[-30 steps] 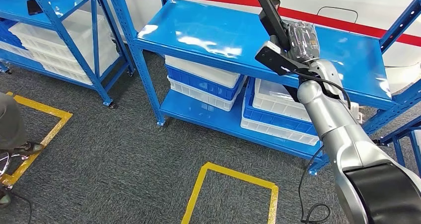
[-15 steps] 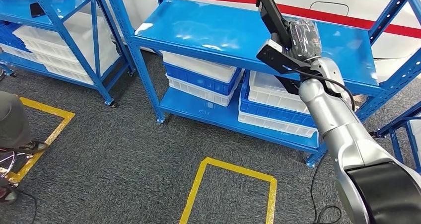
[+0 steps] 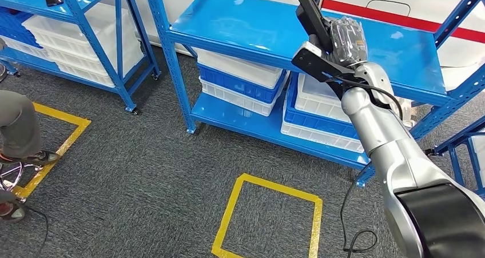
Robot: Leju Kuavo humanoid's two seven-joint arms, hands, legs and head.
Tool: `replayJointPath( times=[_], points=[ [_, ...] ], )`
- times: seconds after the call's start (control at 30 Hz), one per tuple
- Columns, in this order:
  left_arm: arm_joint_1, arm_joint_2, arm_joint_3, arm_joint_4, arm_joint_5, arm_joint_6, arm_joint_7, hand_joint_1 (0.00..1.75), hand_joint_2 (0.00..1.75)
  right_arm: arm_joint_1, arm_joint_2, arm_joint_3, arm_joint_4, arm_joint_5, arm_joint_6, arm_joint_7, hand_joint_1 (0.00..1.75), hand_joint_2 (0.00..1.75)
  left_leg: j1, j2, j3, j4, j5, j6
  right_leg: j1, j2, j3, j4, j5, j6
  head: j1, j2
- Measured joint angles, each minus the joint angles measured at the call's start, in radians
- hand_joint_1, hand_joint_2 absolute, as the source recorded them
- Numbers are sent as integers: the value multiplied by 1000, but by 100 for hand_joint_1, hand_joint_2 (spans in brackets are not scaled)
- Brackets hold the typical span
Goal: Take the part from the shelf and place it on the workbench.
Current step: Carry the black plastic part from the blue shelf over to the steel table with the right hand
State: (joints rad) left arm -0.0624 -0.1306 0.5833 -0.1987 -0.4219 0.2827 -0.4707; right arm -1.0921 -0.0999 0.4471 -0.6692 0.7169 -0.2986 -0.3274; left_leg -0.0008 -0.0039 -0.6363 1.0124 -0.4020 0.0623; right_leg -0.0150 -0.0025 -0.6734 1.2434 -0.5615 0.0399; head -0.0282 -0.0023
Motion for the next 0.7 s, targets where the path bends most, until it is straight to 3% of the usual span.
replayJointPath(
  times=[0.07, 0.1, 0.17, 0.23, 0.3, 0.4, 0.43, 0.47, 0.5, 0.6, 0.63, 0.7],
  points=[
    [0, -1, 0, 0, 0, 0, 0, 0, 175, -4, 2, 0, 1, 1, 1, 3, 175, 175, -5, 0, -10, 1, 10, -5, 4, 0, 90, -144, 39, 3, 0, 0],
    [0, -1, 0, 0, 0, 0, 0, 0, 175, -8, 4, 0, 1, 1, 2, 3, 175, 175, -7, 0, -15, 2, 15, -9, 8, 0, 120, -199, 54, 1, -1, 0],
    [-1, -1, 0, 0, 1, 0, 0, 0, 175, -13, 8, 0, 1, 2, 3, 5, 175, 175, -10, 1, -23, 4, 26, -18, 15, 0, 137, -241, 66, -8, -1, 0],
    [1, 0, 1, 0, 2, 0, 0, 0, 175, -15, 11, 1, 3, 3, 7, 9, 175, 175, -9, 0, -31, 5, 32, -28, 8, -1, 129, -241, 80, -18, -1, 0],
    [3, 0, 2, 0, 2, 0, 0, 0, 175, -17, 16, 3, 4, 4, 9, 13, 175, 175, -4, -1, -50, 41, -5, -42, -2, -3, 120, -244, 96, -31, -4, 0],
    [4, 0, 4, 0, 3, 0, 0, 0, 175, -19, 23, 5, 5, 8, 10, 15, 175, 175, 8, 0, -104, 215, -126, -62, -3, -5, 100, -243, 115, -44, -8, 0],
    [4, 0, 5, 0, 4, 0, 0, 0, 175, -18, 24, 6, 5, 9, 10, 15, 175, 175, 12, 0, -112, 261, -147, -66, -2, -5, 92, -242, 121, -43, -8, 0],
    [3, 0, 6, 0, 4, 0, 0, 0, 175, -18, 24, 7, 5, 9, 10, 16, 175, 175, 16, 0, -105, 274, -151, -69, -2, -5, 85, -241, 126, -41, -8, 0],
    [4, 0, 7, 0, 5, 0, 0, 0, 175, -17, 25, 7, 5, 9, 10, 17, 175, 175, 20, 1, -78, 246, -137, -71, -3, -5, 79, -240, 131, -37, -8, 0],
    [2, 0, 8, 0, 6, 0, 0, 0, 175, -18, 25, 7, 5, 10, 9, 21, 175, 175, 25, 0, 46, 62, -82, -68, -3, -5, 67, -237, 141, -24, -8, 0],
    [2, 0, 9, 0, 6, 0, 0, 0, 175, -18, 25, 7, 4, 11, 9, 21, 175, 175, 23, -1, 65, 28, -75, -64, -1, -5, 63, -235, 146, -18, -7, 0],
    [2, 0, 9, 0, 6, 0, 0, 0, 175, -18, 26, 7, 4, 12, 9, 22, 175, 175, 14, -3, 65, 14, -68, -51, 1, -5, 55, -235, 156, -2, -7, 0]
  ],
)
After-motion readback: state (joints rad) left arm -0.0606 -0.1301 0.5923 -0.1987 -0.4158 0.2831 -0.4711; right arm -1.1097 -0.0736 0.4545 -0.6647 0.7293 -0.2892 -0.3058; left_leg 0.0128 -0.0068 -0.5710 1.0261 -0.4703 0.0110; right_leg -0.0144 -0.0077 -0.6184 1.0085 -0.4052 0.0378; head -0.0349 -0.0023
